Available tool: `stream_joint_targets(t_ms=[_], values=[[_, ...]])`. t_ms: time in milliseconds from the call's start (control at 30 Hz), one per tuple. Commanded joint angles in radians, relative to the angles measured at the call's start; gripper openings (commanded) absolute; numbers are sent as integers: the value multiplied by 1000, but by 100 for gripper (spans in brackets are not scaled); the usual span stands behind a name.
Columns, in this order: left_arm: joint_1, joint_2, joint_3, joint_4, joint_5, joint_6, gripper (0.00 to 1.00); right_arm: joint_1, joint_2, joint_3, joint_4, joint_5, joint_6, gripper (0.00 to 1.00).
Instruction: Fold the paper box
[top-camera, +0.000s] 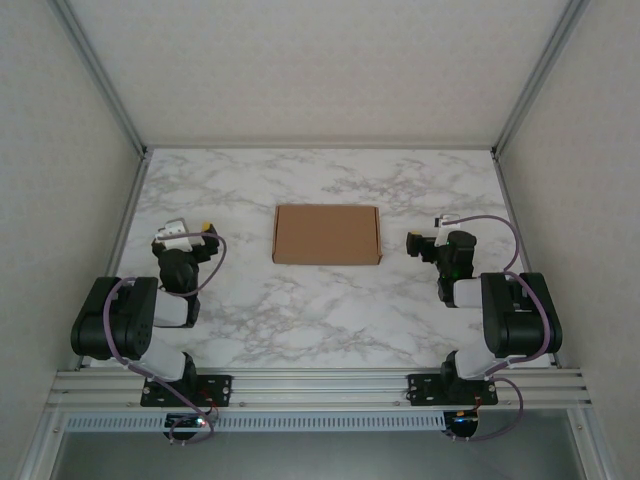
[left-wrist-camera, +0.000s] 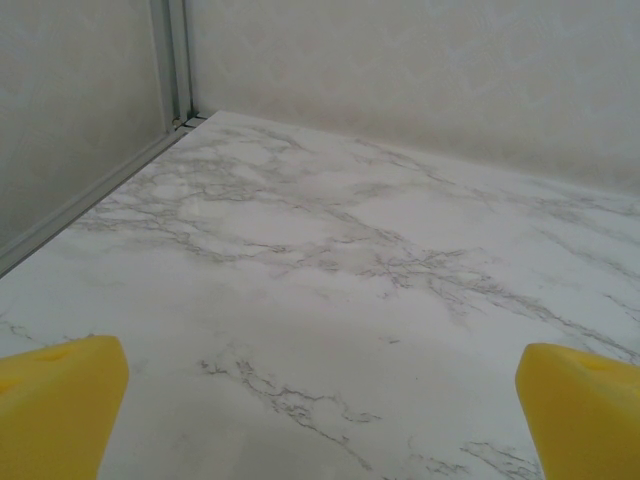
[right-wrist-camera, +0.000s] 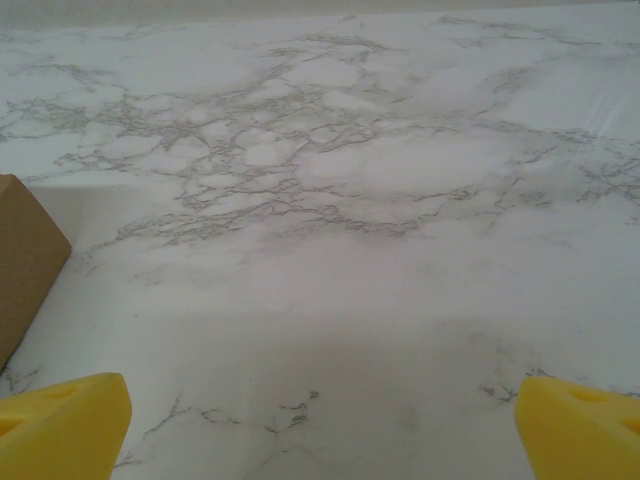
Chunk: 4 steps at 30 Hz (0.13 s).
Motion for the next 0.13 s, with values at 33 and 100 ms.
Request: stream_joint_targets(t_ms=[33,100], values=[[5,-2,12,14,21,-21,99,-6,-3,13,1,-16,5,99],[4,-2,8,19,22,-20,99,-6,-3,13,0,-16,5,99]])
